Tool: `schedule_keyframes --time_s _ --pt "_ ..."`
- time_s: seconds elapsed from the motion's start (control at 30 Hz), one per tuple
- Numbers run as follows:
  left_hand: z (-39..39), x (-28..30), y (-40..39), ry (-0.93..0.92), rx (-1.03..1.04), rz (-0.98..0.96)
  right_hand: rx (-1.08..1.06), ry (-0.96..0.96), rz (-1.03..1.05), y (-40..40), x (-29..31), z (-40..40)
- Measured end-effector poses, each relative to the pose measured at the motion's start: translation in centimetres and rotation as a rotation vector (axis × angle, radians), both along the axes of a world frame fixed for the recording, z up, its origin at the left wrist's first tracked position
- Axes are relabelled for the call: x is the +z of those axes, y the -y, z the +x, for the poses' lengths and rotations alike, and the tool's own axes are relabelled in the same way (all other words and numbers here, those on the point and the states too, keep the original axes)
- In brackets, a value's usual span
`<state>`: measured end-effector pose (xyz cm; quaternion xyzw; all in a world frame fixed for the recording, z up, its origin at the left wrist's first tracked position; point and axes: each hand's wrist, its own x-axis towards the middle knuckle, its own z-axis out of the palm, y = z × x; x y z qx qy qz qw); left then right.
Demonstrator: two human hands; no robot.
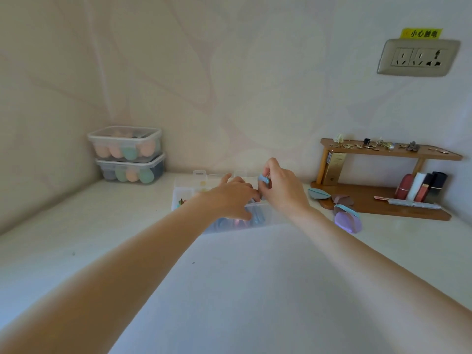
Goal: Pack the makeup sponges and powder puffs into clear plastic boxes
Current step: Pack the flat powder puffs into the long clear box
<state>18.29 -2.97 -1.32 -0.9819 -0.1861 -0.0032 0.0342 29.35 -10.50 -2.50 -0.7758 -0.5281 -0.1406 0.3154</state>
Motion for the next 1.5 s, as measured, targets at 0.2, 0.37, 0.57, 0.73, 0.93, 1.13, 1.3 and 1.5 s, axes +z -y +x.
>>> schedule_keyframes --time_s 0.2,0.37,0.57,0.73,0.93,1.13,1.3,1.5 --pt "-0.1 0.2 0.0 0.001 -0.015 0.019 -0.033 0.007 -0.123 -0.1 -0.5 0.2" --pt "-0.3 0.2 -0.1 0.043 -0.053 0.02 -0.031 -0.075 -0.154 0.0 -0.6 0.6" --pt "0.3 0.4 -0.4 0.019 -0.052 0.066 0.025 -0.247 -0.094 0.5 -0.8 0.6" --pt "0.4 0.3 0.0 -0.059 0.015 0.041 0.052 -0.35 -0.118 0.4 -0.3 0.4" --pt "1.1 0.4 0.1 -0.084 0.054 0.061 0.013 -0.286 -0.174 -0.1 -0.2 0.2" --pt "0.9 1.2 0.2 0.116 -0.009 -0.15 0.08 -0.393 -0.25 -0.2 0.7 0.3" --pt "1.0 1.9 -0.5 0.116 -0.007 -0.371 -0.059 -0.469 0.051 1.9 2.4 3.8" --pt "1.2 1.7 -0.8 0.173 -0.007 -0.419 -0.332 -0.258 -0.386 3.3 -0.9 9.3"
